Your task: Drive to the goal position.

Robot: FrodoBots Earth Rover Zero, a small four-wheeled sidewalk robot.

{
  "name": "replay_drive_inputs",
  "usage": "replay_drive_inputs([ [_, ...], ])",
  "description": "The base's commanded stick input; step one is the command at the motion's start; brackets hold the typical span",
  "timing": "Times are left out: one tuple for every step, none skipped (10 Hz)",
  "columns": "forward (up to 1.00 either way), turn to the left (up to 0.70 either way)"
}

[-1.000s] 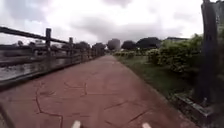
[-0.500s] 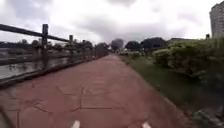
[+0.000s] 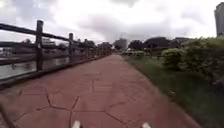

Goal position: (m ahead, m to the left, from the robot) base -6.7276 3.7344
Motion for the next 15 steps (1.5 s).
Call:
replay_drive_inputs([
  [0.85,-0.24],
  [0.85,-0.24],
  [0.85,-0.24],
  [0.85,-0.24],
  [0.85,-0.24],
  [0.85,0.10],
  [0.85,0.10],
  [0.85,0.10],
  [0.85,0.10],
  [0.85,0.10],
  [0.85,0.10],
  [0.85,0.10],
  [0.85,0.10],
  [0.85,0.10],
  [0.85,0.10],
])
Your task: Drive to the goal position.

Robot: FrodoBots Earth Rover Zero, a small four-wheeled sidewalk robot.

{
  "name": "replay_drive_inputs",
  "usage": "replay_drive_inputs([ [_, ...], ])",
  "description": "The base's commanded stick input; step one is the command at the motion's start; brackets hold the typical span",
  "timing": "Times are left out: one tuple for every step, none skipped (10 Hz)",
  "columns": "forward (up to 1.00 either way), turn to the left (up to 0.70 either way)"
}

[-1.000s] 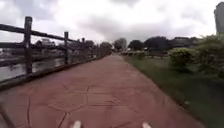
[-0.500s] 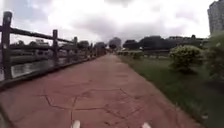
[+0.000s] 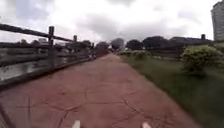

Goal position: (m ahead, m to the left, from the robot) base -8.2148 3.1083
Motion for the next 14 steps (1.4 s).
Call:
replay_drive_inputs([
  [0.85,0.10],
  [0.85,0.10],
  [0.85,0.10],
  [0.85,0.10],
  [0.85,-0.05],
  [0.85,-0.24],
  [0.85,-0.24],
  [0.85,-0.24],
  [0.85,-0.24],
  [0.85,-0.24],
  [0.85,-0.24],
  [0.85,-0.24],
  [0.85,-0.24],
  [0.85,-0.24],
])
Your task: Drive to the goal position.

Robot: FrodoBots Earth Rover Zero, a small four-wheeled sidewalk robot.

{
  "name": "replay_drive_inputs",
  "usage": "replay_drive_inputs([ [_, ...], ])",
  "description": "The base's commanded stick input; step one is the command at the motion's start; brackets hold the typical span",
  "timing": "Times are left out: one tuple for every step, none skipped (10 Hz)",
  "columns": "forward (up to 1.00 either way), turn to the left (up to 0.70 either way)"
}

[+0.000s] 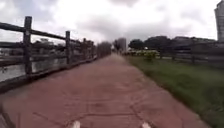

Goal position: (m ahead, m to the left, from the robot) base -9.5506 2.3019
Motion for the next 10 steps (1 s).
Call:
replay_drive_inputs([
  [0.85,-0.24],
  [0.85,-0.24],
  [0.85,-0.05],
  [0.85,0.10],
  [0.85,0.10],
  [0.85,0.10],
  [0.85,0.10],
  [0.85,0.10],
  [0.85,0.10],
  [0.85,0.10],
])
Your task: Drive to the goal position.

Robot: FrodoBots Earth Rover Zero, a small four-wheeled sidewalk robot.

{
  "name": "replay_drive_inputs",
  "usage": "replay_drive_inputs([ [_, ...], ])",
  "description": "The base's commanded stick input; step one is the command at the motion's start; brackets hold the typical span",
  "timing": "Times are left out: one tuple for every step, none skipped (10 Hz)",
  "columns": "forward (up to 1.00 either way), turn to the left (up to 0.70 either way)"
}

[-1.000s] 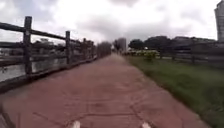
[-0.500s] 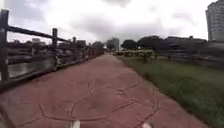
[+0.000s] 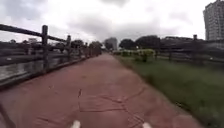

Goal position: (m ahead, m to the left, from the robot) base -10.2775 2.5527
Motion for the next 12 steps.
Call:
replay_drive_inputs([
  [0.85,0.10],
  [0.85,0.10],
  [0.85,0.10],
  [0.85,0.10],
  [0.85,0.10],
  [0.85,0.10],
  [0.85,0.10],
  [0.85,0.10],
  [0.85,0.10],
  [0.85,0.10],
  [0.85,0.10],
  [0.85,0.10],
])
